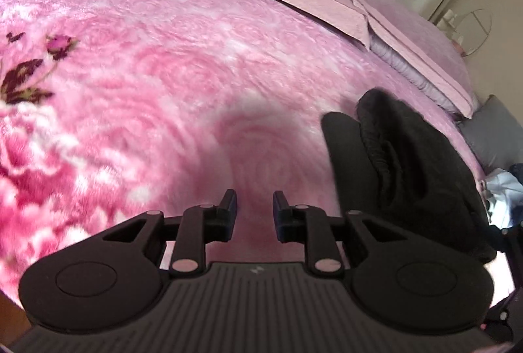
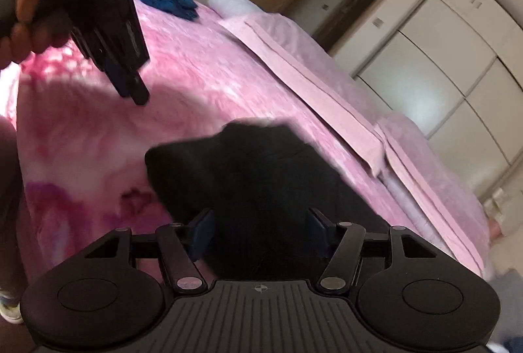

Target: Fold clothes

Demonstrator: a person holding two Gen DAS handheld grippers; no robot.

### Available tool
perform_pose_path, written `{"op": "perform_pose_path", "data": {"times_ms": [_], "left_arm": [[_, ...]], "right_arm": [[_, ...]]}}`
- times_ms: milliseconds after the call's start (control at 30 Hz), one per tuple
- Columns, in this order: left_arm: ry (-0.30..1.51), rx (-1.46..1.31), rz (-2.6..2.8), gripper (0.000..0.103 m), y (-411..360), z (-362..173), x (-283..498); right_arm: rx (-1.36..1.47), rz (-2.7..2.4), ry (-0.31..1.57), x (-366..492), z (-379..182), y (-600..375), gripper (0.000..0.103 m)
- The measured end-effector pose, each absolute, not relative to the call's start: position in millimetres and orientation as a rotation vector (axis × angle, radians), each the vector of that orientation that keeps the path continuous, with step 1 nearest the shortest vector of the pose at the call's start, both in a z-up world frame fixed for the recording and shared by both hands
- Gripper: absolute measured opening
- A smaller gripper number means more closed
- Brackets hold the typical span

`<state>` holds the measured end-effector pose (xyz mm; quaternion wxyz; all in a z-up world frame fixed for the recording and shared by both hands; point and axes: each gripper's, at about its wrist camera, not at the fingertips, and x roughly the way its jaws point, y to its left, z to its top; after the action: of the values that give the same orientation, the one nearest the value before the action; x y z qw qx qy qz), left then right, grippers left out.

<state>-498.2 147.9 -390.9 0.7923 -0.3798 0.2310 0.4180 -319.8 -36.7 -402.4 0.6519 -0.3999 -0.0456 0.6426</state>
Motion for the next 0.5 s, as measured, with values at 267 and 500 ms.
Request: {"op": "perform_pose_path", "data": {"times_ms": [267,500], "left_arm": [[0.443,-0.866,0.857,0.020,141.1,-387.3,-501.0],[0.454,-0.864,0.824,0.020,126.1,-383.5,-506.2]], "right_arm": [[-0.733,1.300,0.057,-277.0,-376.8,-71.0,0.060],[-0.866,1.345,-0.097,-308.1,-388.2,-67.6,0.060]]}}
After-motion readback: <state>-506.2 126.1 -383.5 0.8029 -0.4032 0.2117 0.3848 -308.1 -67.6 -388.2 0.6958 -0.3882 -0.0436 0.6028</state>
